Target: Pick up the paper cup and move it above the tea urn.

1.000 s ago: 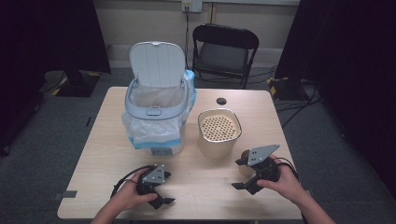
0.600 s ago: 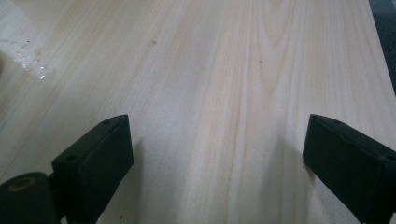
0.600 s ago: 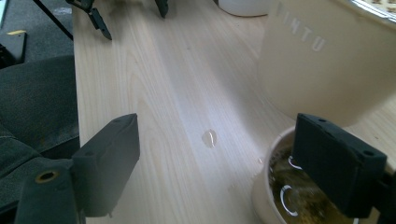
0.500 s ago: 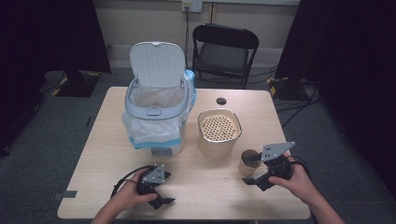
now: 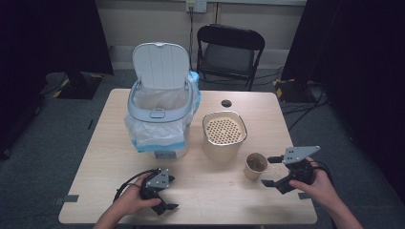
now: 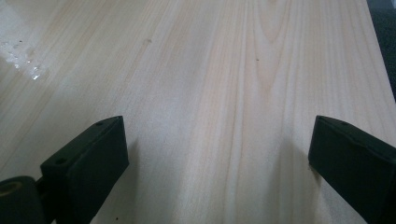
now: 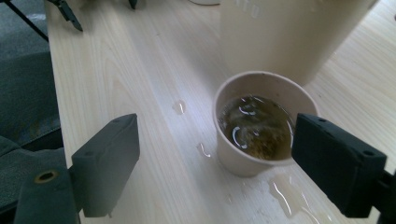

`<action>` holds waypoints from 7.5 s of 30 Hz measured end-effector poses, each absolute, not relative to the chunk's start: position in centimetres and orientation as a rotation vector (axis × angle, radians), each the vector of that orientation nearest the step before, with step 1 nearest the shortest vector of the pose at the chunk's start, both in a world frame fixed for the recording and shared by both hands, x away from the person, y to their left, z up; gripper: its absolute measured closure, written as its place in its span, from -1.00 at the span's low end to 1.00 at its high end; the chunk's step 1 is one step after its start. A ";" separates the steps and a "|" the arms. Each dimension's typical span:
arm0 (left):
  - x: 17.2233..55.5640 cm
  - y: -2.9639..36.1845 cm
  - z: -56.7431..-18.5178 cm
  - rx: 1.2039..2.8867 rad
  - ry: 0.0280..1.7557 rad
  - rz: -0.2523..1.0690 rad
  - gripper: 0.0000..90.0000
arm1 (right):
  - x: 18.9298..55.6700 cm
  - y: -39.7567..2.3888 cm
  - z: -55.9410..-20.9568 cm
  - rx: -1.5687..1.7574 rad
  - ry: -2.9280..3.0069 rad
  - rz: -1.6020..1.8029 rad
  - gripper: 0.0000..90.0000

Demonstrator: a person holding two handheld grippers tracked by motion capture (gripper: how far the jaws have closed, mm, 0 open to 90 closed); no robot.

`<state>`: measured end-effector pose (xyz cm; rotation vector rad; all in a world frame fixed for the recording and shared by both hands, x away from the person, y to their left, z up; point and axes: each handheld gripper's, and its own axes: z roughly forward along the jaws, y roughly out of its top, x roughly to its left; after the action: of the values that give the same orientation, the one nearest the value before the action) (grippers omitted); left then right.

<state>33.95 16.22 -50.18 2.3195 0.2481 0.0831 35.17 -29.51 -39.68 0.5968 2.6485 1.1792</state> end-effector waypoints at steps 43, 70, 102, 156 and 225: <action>34.0 16.2 -50.2 2.319 0.248 0.083 -0.91 | 37.9 -30.7 -46.6 0.786 2.570 1.315 -0.67; 34.0 16.2 -50.2 2.321 0.247 0.083 -0.91 | 39.6 -28.4 -47.9 0.740 2.515 1.413 -0.56; 34.0 16.2 -50.2 2.330 0.239 0.077 -0.94 | 39.6 -28.1 -48.2 0.757 2.503 1.403 -0.43; 34.0 16.0 -50.2 2.333 0.238 0.076 -1.00 | 49.8 -27.5 -40.7 0.790 2.459 1.216 -0.39; 34.1 16.1 -50.0 2.364 0.223 0.091 -1.00 | 55.5 -21.3 -34.2 0.420 2.279 1.094 -0.38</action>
<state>34.11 16.09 -49.96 2.3640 0.2229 0.0908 55.53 -21.33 -34.15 0.4205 2.2785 1.0943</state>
